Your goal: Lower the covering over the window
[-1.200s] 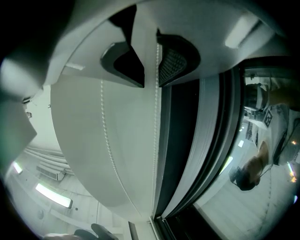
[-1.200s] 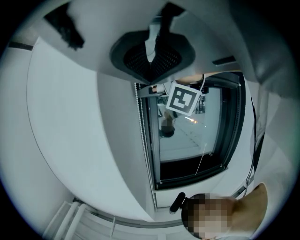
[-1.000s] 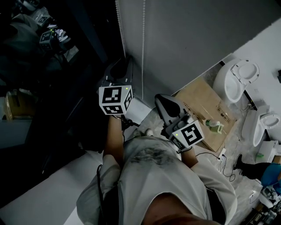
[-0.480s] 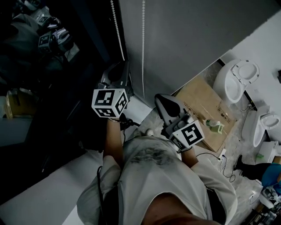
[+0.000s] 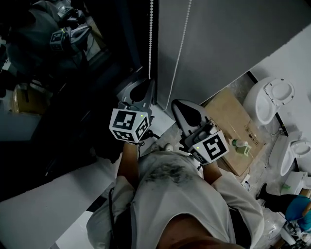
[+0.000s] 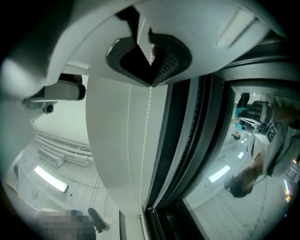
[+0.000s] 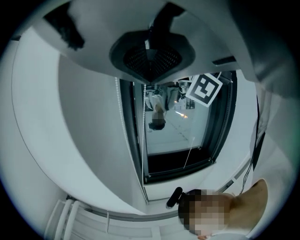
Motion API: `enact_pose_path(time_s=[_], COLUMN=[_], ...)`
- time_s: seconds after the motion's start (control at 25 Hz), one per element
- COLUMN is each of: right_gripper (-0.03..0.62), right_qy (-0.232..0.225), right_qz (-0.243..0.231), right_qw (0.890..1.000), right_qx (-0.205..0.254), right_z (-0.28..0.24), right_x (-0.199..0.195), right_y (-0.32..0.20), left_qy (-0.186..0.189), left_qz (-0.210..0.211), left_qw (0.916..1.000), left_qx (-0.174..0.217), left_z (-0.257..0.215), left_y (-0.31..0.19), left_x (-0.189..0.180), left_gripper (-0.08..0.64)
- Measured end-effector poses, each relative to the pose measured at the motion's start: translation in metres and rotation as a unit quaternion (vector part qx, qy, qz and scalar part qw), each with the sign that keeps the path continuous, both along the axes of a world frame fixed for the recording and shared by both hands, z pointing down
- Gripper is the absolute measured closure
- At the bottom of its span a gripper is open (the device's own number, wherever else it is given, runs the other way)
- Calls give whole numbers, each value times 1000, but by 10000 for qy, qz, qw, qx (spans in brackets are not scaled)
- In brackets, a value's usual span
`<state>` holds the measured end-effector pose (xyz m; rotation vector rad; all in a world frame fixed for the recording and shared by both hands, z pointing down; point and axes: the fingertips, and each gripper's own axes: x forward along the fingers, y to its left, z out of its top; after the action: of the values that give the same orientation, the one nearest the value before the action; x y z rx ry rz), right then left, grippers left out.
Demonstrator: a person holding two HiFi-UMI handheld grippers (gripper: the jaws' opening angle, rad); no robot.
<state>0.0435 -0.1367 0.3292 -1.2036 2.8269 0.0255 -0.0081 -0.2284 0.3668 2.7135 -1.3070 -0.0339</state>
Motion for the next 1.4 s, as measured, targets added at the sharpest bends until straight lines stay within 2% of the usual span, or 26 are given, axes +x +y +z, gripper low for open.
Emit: enact_pose_path(time_s=[0.52,0.64,0.76,1.16,1.2,1.32,1.4], right_gripper=[575,575,575,572,569,486,469], right_qy=[-136,-185,-441,-852,-863,-888,-887], right_qz=[-192,-211,-189,-366,-384,-474,-535], right_qw=[9990,9984,9973,9904,9899,9893,9891], right_qx=[370,493,563,1023,1059,1057,1050], right_z=[-26,-38,-54,-102,-105,-112,-115], right_x=[-9,-9,-6,-10,-11,-16,-19], right_y=[4,5,3,1,2,3,3], left_qy=[94,5,-154,-401,-431,-499,-535], left_qz=[200,170,145,34,35,68,103], left_qw=[9997,9998,9993,9942,9934,9910,9897], left_qx=[-74,-131,-321,-996,-1060,-1241,-1326], left_z=[14,21,41,108,114,132,142], left_y=[46,49,53,66,68,76,81], left_x=[17,18,20,12,12,13,15], left_gripper=[554,554,554,554,554,554,554])
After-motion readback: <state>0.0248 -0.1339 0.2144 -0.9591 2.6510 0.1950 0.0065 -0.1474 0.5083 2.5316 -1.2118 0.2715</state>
